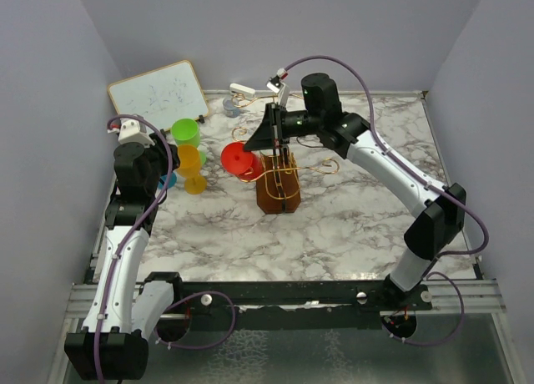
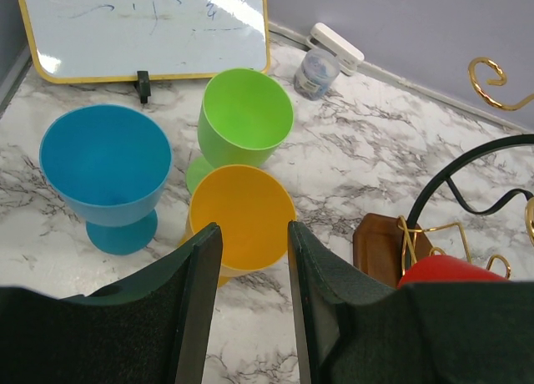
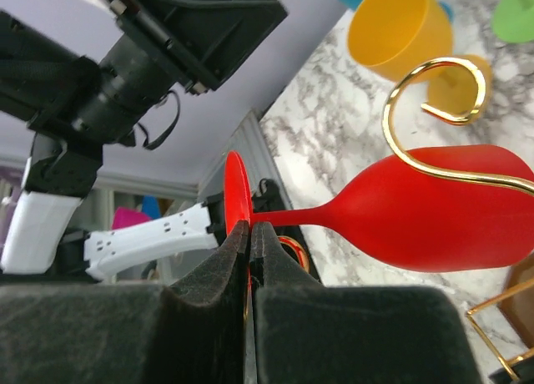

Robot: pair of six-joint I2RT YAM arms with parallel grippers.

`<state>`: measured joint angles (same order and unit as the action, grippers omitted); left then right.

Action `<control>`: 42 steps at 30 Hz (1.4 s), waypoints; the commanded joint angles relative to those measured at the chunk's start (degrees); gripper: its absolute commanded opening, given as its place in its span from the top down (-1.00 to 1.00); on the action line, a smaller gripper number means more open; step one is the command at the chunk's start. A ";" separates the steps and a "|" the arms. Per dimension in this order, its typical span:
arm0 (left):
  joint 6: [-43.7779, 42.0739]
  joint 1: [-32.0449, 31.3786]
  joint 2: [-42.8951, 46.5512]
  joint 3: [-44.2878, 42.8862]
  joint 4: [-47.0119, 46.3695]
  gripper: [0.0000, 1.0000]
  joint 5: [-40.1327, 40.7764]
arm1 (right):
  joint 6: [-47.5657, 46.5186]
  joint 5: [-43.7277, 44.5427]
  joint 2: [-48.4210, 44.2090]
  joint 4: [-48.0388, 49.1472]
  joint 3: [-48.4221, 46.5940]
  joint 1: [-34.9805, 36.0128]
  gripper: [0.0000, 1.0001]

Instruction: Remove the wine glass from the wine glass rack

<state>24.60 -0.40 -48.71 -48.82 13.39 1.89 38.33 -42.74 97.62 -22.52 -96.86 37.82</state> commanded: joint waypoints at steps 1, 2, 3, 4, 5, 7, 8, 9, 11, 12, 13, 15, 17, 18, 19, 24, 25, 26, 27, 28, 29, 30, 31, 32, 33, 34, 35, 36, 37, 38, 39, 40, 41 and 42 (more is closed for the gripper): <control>0.40 0.57 -0.28 0.39 -1.03 0.19 -1.32 | 1.73 -11.92 1.35 6.52 -2.59 1.02 0.99; 0.40 0.68 -0.26 0.39 -0.98 0.19 -1.34 | 1.82 -13.52 1.54 7.33 -2.69 1.29 0.99; 0.43 0.79 -0.33 0.38 -0.98 0.19 -1.33 | 1.77 -14.89 1.48 8.15 -2.65 1.63 0.98; 0.49 0.97 -0.35 0.31 -0.88 0.19 -1.25 | -0.48 -18.28 0.49 8.69 -2.61 2.88 0.99; 0.40 1.01 -0.41 0.30 -0.88 0.19 -1.15 | -2.09 -18.83 -0.03 8.15 -2.63 3.32 0.99; 0.45 1.15 -0.42 0.19 -0.77 0.19 -0.99 | -6.23 -18.96 -1.46 5.68 -2.71 4.26 0.98; 0.46 1.19 -0.50 0.15 -0.79 0.19 -0.97 | -8.54 -18.89 -2.32 4.44 -2.58 4.79 0.99; 0.45 1.19 -0.45 0.13 -0.80 0.19 -0.96 | -10.63 -18.76 -3.42 3.52 -2.12 5.42 0.98; 0.63 1.20 -0.51 0.05 -0.97 0.19 -1.16 | -14.72 -17.42 -5.83 2.22 -0.50 6.86 0.99; 0.75 1.20 -0.58 -0.04 -1.02 0.19 -1.39 | -16.80 -16.67 -7.13 1.55 0.09 7.63 0.99; 0.87 1.20 -0.60 -0.05 -1.05 0.19 -1.59 | -19.30 -15.62 -8.28 0.37 0.59 8.65 0.99; 1.25 1.20 -0.54 -0.26 -1.01 0.19 -1.63 | -24.11 -12.53 -11.42 -0.94 2.39 10.81 0.98; 1.77 1.19 -0.39 -0.80 -0.53 0.19 -2.28 | -28.94 -9.28 -14.85 -1.53 4.80 13.37 0.99; 2.17 1.20 -0.20 -1.22 -0.22 0.19 -2.94 | -31.77 -7.38 -16.56 -1.92 6.07 14.93 0.99; 2.70 1.20 -0.03 -1.78 0.19 0.19 -3.65 | -34.40 -5.32 -18.47 -2.00 7.66 17.09 0.99; 4.56 1.20 1.56 -6.35 3.26 0.19 -6.76 | -45.80 2.83 -27.86 -0.42 17.08 22.99 0.98; 4.99 1.20 2.12 -7.31 3.89 0.18 -7.23 | -48.28 4.27 -29.63 0.30 19.10 24.24 0.98; 5.35 1.20 2.65 -8.20 4.42 0.18 -7.85 | -50.80 6.10 -31.27 0.89 21.02 25.50 0.98; 5.72 1.20 3.10 -9.09 4.91 0.18 -8.52 | -52.82 8.81 -33.05 1.89 23.36 26.75 0.98; 6.12 1.20 3.61 -9.77 5.25 0.18 -9.40 | -54.51 11.82 -34.54 3.16 25.48 27.81 0.98; 6.57 1.20 4.09 -10.47 5.54 0.17 -10.43 | -56.15 14.47 -36.22 4.44 27.61 28.57 0.98; 7.10 1.20 4.46 -10.92 5.82 0.17 -11.51 | -58.07 16.78 -37.68 5.62 29.83 29.52 0.98; 7.41 1.20 4.76 -11.46 6.15 0.17 -13.25 | -59.96 19.17 -39.47 7.06 31.84 30.96 0.98; 7.66 1.20 4.94 -12.07 6.49 0.17 -14.81 | -61.99 21.34 -41.02 8.33 34.19 32.53 0.98; 7.83 1.20 5.03 -12.64 6.83 0.17 -16.33 | -63.95 24.06 -42.44 9.88 36.56 34.00 0.98; 8.02 1.20 4.93 -13.35 7.32 0.17 -18.22 | -65.62 26.72 -43.68 11.40 38.74 35.44 0.98; 8.16 1.20 4.84 -14.09 7.94 0.17 -20.14 | -67.37 28.89 -44.76 12.31 40.83 36.64 0.98; 8.36 1.20 4.70 -14.63 8.37 0.17 -22.09 | -69.20 31.03 -45.54 13.01 42.45 38.14 0.98; 8.71 1.20 4.48 -14.98 8.67 0.17 -24.27 | -70.91 33.42 -46.16 13.41 44.11 39.95 0.98; 9.04 1.17 4.35 -15.19 8.95 0.17 -26.22 | -72.65 36.20 -46.53 13.73 45.67 41.62 0.98; 9.53 1.19 4.28 -15.38 8.97 0.17 -28.59 | -74.71 38.72 -46.70 13.90 47.03 43.45 0.98; 10.18 1.20 4.25 -15.41 8.96 0.17 -30.91 | -77.06 41.68 -46.82 14.18 48.70 45.31 0.98; 10.79 1.20 4.17 -15.42 8.83 0.17 -33.20 | -79.83 44.75 -46.87 14.67 50.67 47.54 0.98; 11.41 1.20 4.23 -15.26 8.65 0.17 -35.56 | -81.81 47.69 -46.75 15.43 52.18 49.69 0.98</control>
<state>33.06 0.43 -44.21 -63.11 20.71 -20.99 -31.14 -11.33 51.40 -12.69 -49.80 80.97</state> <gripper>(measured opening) 0.414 0.015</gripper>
